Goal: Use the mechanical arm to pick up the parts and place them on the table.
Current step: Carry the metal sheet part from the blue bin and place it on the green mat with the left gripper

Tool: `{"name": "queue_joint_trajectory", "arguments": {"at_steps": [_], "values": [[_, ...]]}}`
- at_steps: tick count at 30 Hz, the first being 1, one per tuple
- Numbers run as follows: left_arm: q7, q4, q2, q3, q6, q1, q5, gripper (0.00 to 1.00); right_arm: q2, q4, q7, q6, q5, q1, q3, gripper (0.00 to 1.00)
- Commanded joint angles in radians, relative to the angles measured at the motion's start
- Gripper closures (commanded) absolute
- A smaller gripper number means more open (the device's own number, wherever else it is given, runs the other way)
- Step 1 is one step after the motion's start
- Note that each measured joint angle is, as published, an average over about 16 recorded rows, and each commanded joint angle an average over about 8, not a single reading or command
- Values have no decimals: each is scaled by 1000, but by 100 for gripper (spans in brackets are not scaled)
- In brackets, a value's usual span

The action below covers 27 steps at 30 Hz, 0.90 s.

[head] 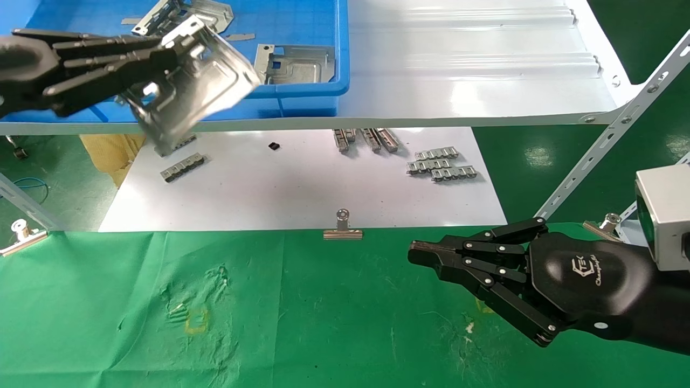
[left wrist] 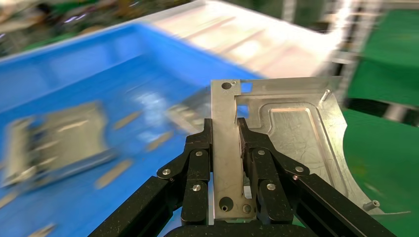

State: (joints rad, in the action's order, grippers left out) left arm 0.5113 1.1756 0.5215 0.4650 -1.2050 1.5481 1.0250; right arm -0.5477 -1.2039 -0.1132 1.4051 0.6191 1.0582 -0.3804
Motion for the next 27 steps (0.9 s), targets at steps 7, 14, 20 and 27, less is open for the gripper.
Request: {"name": "queue_joint_trajectory", "arguments": {"at_steps": [7, 14, 20, 27], "values": [[-267, -144, 8, -6, -303, 7, -94, 100, 0, 0, 0, 0, 0, 0, 0, 100], [-444, -160, -18, 80, -393, -13, -136, 100, 0, 0, 0, 0, 0, 0, 0, 100], [-583, -147, -62, 188, -390, -26, -140, 100, 0, 0, 0, 0, 0, 0, 0, 100], [-730, -201, -68, 299, -380, -24, -84, 100, 0, 0, 0, 0, 0, 0, 0, 100]]}}
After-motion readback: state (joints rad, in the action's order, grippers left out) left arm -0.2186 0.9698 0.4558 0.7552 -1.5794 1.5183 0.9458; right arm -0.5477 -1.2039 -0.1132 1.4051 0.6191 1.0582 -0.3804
